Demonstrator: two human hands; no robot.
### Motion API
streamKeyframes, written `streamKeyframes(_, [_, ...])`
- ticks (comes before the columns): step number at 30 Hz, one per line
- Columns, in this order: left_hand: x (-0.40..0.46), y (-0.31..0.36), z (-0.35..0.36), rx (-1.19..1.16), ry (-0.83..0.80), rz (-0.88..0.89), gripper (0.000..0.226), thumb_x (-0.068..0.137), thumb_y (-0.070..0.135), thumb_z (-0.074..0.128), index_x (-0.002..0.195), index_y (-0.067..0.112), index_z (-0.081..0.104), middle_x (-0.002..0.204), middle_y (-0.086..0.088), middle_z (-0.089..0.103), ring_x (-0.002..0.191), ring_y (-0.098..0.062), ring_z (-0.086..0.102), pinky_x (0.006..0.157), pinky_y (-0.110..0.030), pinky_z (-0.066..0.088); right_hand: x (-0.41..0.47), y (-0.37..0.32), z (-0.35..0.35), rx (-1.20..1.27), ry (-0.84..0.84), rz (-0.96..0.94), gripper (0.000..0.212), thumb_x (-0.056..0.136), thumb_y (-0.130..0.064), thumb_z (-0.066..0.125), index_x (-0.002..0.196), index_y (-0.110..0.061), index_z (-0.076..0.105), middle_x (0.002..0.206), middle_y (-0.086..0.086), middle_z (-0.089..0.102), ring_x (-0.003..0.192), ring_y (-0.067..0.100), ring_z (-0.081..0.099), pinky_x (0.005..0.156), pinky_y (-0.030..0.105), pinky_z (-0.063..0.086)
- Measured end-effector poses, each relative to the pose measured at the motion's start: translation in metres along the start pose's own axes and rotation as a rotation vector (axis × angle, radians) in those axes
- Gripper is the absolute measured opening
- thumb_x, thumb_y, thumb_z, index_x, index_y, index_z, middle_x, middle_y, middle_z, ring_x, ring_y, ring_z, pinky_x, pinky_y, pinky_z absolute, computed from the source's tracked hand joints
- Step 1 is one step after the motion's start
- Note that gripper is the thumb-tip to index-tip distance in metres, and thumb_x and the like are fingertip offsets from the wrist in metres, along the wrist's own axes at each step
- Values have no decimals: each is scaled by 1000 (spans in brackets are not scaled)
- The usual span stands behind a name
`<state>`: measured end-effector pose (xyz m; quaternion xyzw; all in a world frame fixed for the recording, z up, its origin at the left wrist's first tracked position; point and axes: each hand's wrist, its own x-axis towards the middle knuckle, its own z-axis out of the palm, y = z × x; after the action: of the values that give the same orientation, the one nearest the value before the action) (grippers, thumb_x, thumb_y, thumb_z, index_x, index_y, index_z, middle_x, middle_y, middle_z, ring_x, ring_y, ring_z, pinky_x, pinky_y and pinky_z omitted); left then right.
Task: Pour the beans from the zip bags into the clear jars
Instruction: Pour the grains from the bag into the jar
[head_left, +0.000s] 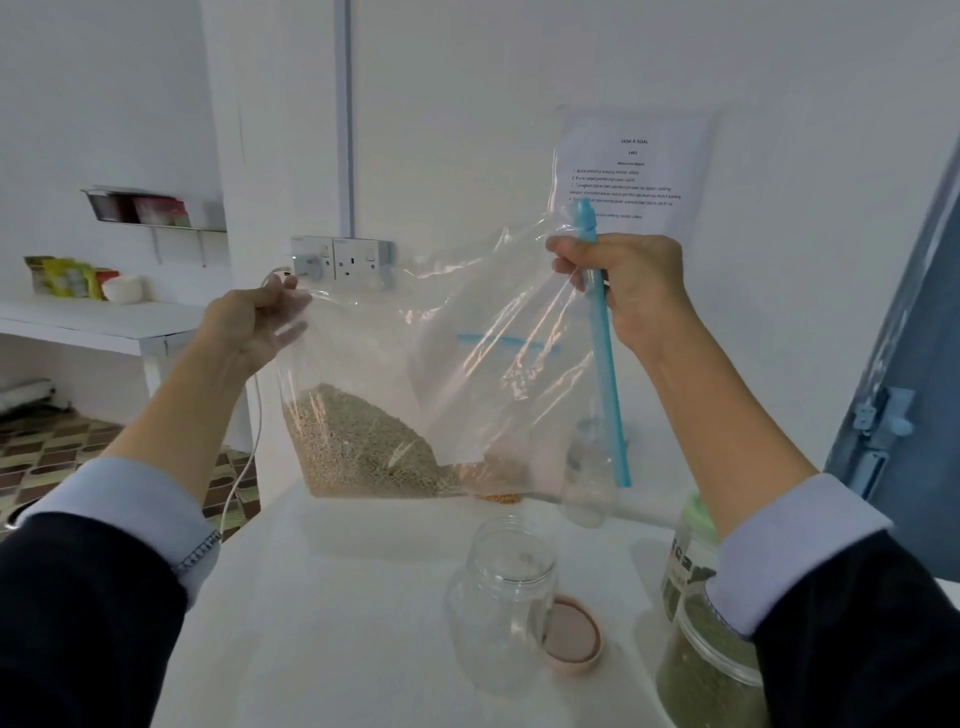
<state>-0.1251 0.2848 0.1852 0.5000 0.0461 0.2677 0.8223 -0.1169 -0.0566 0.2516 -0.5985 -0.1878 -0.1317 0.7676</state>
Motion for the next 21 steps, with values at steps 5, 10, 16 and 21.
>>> streamKeyframes(5, [-6, 8, -8, -10, -3, 74, 17, 96, 6, 45, 88, 9, 60, 63, 7, 68, 71, -5, 68, 89, -31, 47, -15, 3, -2, 12, 22, 52, 23, 72, 0, 79, 70, -16, 63, 81, 13, 69, 71, 22, 65, 79, 30, 56])
streamKeyframes(10, [-9, 28, -12, 39, -27, 157, 39, 91, 0, 49, 64, 14, 73, 63, 5, 67, 67, -6, 66, 81, -24, 47, -24, 3, 10, 66, 88, 82, 16, 72, -2, 79, 75, -9, 65, 88, 17, 71, 76, 24, 67, 82, 32, 57])
streamKeyframes(16, [-18, 40, -22, 89, -120, 217, 39, 92, -8, 42, 64, 14, 58, 92, 5, 72, 93, -12, 68, 90, -33, 49, -32, 6, 26, 97, 135, 60, 20, 69, -1, 81, 67, -14, 66, 74, 12, 70, 70, 22, 64, 79, 32, 55])
streamKeyframes(21, [-15, 47, -40, 138, -89, 201, 50, 93, -4, 43, 56, 12, 72, 91, 0, 75, 83, -14, 71, 84, -34, 52, -30, 17, 27, 113, 152, 81, 21, 68, -8, 83, 85, 1, 73, 75, 12, 71, 70, 21, 63, 79, 30, 55])
